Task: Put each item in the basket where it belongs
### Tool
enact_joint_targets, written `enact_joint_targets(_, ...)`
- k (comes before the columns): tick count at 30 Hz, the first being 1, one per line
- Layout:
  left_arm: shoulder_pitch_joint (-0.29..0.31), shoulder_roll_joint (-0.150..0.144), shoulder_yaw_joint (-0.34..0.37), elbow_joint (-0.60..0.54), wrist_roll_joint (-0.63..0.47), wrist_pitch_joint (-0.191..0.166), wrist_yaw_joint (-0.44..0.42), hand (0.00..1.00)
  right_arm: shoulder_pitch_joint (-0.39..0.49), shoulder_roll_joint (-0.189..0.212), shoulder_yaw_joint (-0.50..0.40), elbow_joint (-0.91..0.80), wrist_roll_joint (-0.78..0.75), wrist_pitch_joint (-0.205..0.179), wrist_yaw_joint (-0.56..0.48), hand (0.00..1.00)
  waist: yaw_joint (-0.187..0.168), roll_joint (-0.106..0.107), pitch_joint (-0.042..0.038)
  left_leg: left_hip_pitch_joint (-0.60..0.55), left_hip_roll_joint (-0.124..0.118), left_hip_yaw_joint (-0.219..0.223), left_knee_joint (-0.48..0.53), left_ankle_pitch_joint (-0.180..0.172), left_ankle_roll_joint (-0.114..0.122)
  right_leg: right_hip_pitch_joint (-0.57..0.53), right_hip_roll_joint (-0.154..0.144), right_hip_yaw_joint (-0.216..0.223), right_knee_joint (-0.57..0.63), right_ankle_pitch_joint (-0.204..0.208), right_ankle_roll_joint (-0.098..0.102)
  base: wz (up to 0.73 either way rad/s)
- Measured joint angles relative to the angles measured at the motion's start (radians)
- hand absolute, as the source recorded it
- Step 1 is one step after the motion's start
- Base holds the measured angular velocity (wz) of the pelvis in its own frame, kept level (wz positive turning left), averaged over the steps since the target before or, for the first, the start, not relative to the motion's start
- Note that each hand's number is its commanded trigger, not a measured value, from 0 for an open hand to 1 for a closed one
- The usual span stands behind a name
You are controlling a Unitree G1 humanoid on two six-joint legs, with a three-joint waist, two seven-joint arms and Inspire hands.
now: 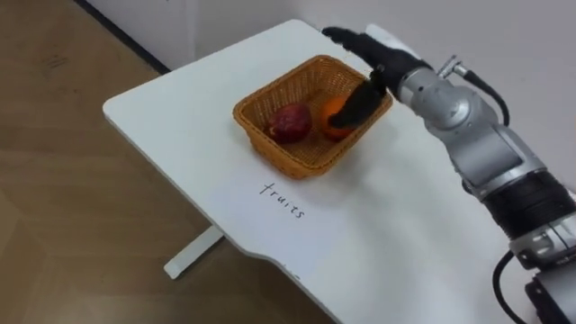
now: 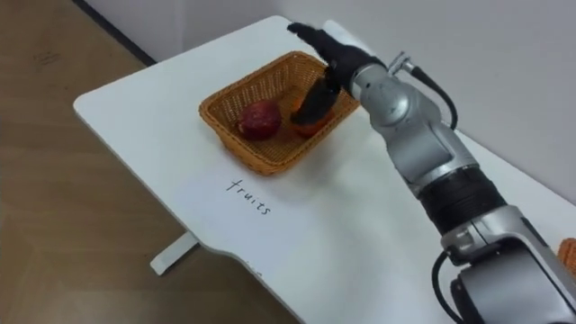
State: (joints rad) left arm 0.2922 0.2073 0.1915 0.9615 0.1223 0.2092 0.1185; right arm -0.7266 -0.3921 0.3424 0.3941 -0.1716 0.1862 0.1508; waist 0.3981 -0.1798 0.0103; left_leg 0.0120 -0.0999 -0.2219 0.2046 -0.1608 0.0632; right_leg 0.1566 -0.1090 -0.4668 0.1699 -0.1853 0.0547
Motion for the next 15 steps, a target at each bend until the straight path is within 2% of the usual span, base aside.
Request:
enact_joint_targets(3,-0.004,0.0,0.0,-0.001,-0.001,-0.002,0.0,0.0,0.025,-0.01,-0.063,-0.062,0.036,-0.012,-0.055,0.0,-0.029,0.009,-0.0035,0.001,0.0,0.006,0.0,0.0,0.001,-0.001,-0.002,0.005,0.0,0.0,0.0,-0.07)
enact_joint_targets(4,-0.015,0.0,0.0,-0.003,-0.001,-0.003,0.0,0.0,0.025,-0.018,-0.071,-0.07,0.048,-0.019,-0.074,0.0,-0.048,0.015,-0.0068,0.003,0.0,0.01,0.0,0.0,0.001,-0.001,-0.004,0.02,0.0,0.0,0.0,-0.11)
enact_joint_targets(7,-0.021,-0.002,0.0,-0.008,-0.001,-0.016,0.0,0.0,0.025,-0.025,-0.105,-0.071,0.055,-0.034,-0.126,0.0,-0.069,0.029,-0.0112,0.02,0.004,0.036,-0.005,-0.001,0.003,0.001,-0.005,0.06,0.0,0.0,0.001,-0.26)
enact_joint_targets(8,-0.021,-0.003,0.0,-0.012,-0.001,-0.017,-0.001,0.0,0.025,-0.029,-0.111,-0.072,0.057,-0.035,-0.135,0.0,-0.076,0.03,-0.0116,0.021,0.004,0.042,-0.005,-0.001,0.003,0.001,-0.005,0.064,0.0,0.0,0.001,-0.24)
enact_joint_targets(13,-0.03,-0.008,0.0,-0.051,-0.004,-0.029,0.004,0.0,0.029,-0.047,-0.185,-0.133,0.047,-0.036,-0.205,0.0,-0.157,0.043,-0.0096,0.016,0.007,0.079,-0.007,0.0,0.006,-0.014,-0.002,0.103,0.004,0.0,0.0,-0.22)
enact_joint_targets(15,-0.041,-0.009,0.0,-0.051,-0.01,-0.034,0.004,0.0,0.038,-0.047,-0.226,-0.169,0.041,-0.036,-0.23,0.0,-0.187,0.048,-0.0122,0.017,0.007,0.087,-0.008,0.0,0.008,-0.021,-0.002,0.118,0.006,0.001,-0.001,-0.19)
